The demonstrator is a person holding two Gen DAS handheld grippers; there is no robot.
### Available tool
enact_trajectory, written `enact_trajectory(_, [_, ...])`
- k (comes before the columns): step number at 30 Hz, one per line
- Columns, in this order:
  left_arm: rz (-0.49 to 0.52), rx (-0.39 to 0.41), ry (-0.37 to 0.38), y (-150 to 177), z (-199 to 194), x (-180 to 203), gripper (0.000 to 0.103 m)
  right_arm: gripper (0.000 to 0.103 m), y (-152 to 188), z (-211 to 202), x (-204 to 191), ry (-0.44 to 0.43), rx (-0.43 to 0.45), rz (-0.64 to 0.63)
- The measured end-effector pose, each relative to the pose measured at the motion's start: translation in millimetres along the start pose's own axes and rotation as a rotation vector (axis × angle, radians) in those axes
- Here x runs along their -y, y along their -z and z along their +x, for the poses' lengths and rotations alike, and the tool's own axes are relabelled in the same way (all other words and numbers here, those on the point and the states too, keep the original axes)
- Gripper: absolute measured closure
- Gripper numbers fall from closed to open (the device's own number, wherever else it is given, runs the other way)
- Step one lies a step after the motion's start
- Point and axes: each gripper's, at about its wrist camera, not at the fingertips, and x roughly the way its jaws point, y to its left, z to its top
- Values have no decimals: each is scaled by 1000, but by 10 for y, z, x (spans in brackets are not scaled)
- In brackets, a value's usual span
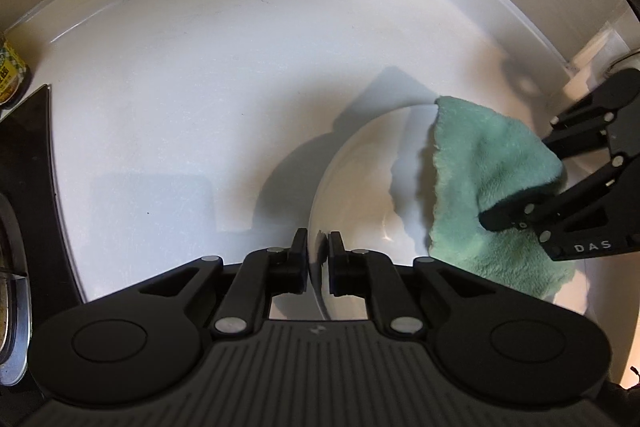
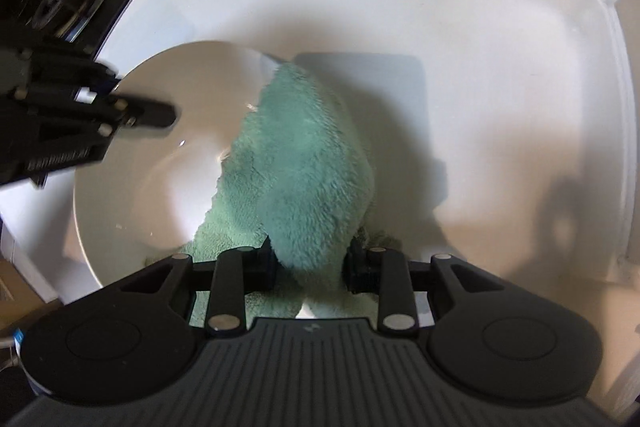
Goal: Clean bowl
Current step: 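Scrub the bowl bottom with the towel in the right gripper, then wipe the towel around the bowl interior again with the right gripper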
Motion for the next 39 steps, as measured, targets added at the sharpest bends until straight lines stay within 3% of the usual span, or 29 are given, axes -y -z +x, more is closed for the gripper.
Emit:
enact_trajectory(5, [25, -27, 58, 68, -100, -63, 90, 79, -87, -21, -131, 26, -57, -236])
enact_trajectory(10, [42, -42, 64, -120, -16, -61, 86, 78, -217, 3, -175, 33, -86, -495])
enact_trajectory(17, [43, -39, 51, -350, -5, -117, 89, 77, -127, -25, -244, -2, -88, -664])
enact_trajectory(22, [158, -72, 9, -427, 15, 67, 90, 77, 50, -55, -421, -32, -82, -797])
enact_trajectory(26, [187, -66, -49, -376, -10, 166, 93, 77, 26, -52, -415, 37, -45, -680])
enact_trajectory(30, [136, -34, -70, -302, -55, 148, 93, 77, 137, -110, -267, 64, 30, -377])
enact_trajectory(34, [87, -6, -65, -263, -88, 94, 93, 78, 526, -204, -169, 97, 65, -139])
enact_trajectory(39, [89, -18, -49, -266, -115, 69, 93, 78, 849, -367, -129, 81, 68, -107])
